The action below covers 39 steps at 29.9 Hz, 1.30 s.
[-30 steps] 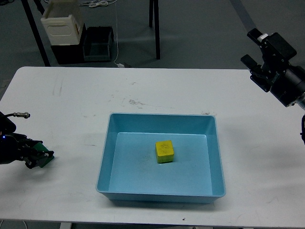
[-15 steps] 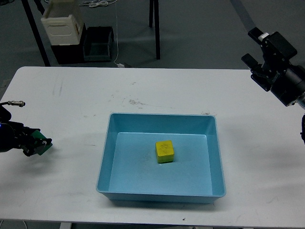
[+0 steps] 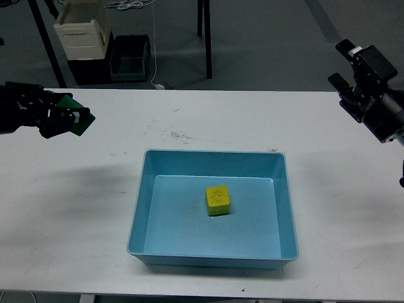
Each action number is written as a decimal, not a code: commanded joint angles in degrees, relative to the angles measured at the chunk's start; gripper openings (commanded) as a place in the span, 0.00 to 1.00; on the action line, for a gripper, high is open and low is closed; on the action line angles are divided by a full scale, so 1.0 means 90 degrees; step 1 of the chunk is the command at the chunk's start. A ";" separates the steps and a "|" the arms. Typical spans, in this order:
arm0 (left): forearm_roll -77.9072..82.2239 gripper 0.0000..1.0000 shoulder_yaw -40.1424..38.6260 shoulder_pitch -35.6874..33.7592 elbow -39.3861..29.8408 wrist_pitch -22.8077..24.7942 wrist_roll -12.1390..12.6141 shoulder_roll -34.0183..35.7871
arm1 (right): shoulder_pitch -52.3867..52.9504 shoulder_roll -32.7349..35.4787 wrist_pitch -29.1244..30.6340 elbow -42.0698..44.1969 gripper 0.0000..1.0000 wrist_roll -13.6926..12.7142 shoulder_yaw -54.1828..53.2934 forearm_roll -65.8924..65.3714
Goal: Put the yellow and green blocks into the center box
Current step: 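Lift the green block and lower it into the bin beside the yellow cube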
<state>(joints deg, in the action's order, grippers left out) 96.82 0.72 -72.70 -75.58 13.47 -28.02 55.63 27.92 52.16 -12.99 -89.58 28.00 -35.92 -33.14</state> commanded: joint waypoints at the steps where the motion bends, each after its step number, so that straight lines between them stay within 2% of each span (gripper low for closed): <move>1: 0.0042 0.20 0.0027 -0.0252 -0.0322 0.0230 0.0002 -0.0369 | 0.0003 -0.0005 -0.0275 0.0032 0.99 0.0000 -0.0052 0.0010; 9: 0.0130 0.20 0.0037 -0.0897 -0.0332 0.1558 0.0002 -0.1727 | -0.0006 0.0044 -0.0822 0.0177 0.99 0.0000 -0.0267 0.0010; 19: 0.0833 0.23 0.0095 -0.0556 0.0028 0.1614 0.0002 -0.3134 | -0.0006 0.0044 -0.0764 0.0823 0.99 0.0000 -0.0716 0.0537; 25: 0.1224 0.36 0.0242 -0.0155 0.0498 0.1614 0.0002 -0.3505 | 0.0013 0.0034 -0.0764 0.0832 0.99 0.0000 -0.0775 0.0537; 31: 0.1224 0.66 0.0320 0.0128 0.0761 0.1614 0.0002 -0.3554 | 0.0052 -0.0005 -0.0754 0.0823 0.99 0.0000 -0.0794 0.0537; 36: 0.1205 0.74 0.0320 0.0226 0.1006 0.1614 0.0002 -0.3720 | 0.0062 -0.0024 -0.0754 0.0813 0.99 0.0000 -0.0921 0.0537; 39: 0.1166 0.84 0.0272 0.0216 0.1006 0.1614 0.0002 -0.3720 | 0.0072 -0.0034 -0.0744 0.0803 0.99 0.0000 -0.0921 0.0537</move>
<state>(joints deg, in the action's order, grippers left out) 107.67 3.60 -70.75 -66.71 28.01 -27.99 22.24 28.48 51.95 -19.80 -82.30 28.00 -44.12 -28.30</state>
